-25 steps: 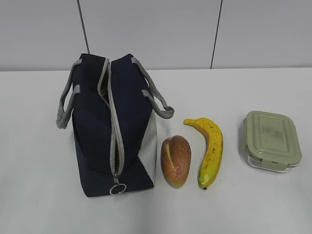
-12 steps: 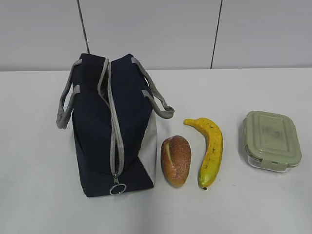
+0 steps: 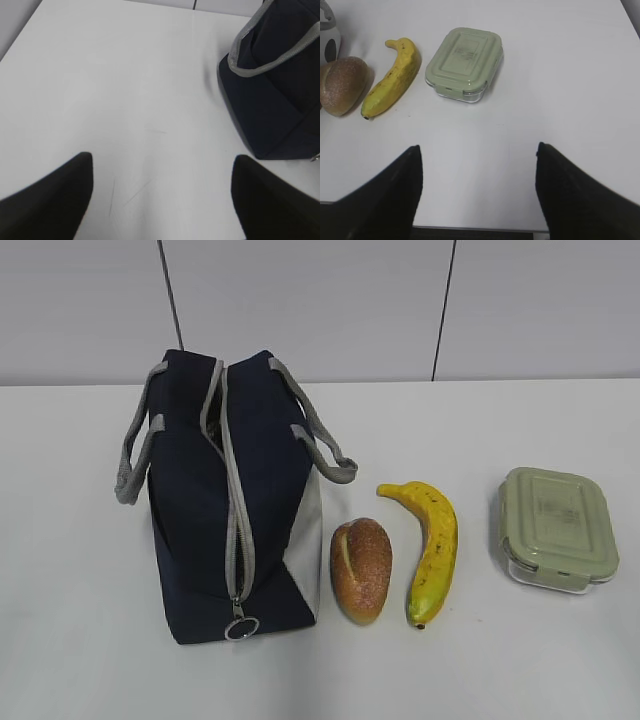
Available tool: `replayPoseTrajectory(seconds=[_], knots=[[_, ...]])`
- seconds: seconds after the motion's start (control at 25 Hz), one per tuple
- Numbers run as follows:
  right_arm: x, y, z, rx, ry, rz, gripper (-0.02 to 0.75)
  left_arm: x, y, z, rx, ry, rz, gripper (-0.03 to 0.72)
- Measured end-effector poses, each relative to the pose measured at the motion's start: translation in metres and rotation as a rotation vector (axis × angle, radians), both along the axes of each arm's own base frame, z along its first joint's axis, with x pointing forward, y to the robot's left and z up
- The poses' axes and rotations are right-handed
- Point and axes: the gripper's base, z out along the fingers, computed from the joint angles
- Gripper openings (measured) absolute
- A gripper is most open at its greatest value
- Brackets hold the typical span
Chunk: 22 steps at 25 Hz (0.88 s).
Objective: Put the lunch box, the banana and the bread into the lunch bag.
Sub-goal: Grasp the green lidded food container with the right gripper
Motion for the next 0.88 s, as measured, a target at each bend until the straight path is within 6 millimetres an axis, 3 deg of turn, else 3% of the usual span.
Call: replayPoseTrajectory(seconds=[0.32,0.56,0.88], knots=[[0.000,0.000,0.000,0.000,0.000,0.000,0.524,0.024,-0.005,0.023,-0.028,0.036,-0.024,0.494],[0.000,0.000,0.000,0.000,0.000,0.000,0.524,0.064,-0.014,0.045,-0.090,0.149,-0.072,0.476],[0.000,0.000,0.000,0.000,0.000,0.000,0.524,0.133,-0.034,0.068,-0.218,0.342,-0.166,0.476]])
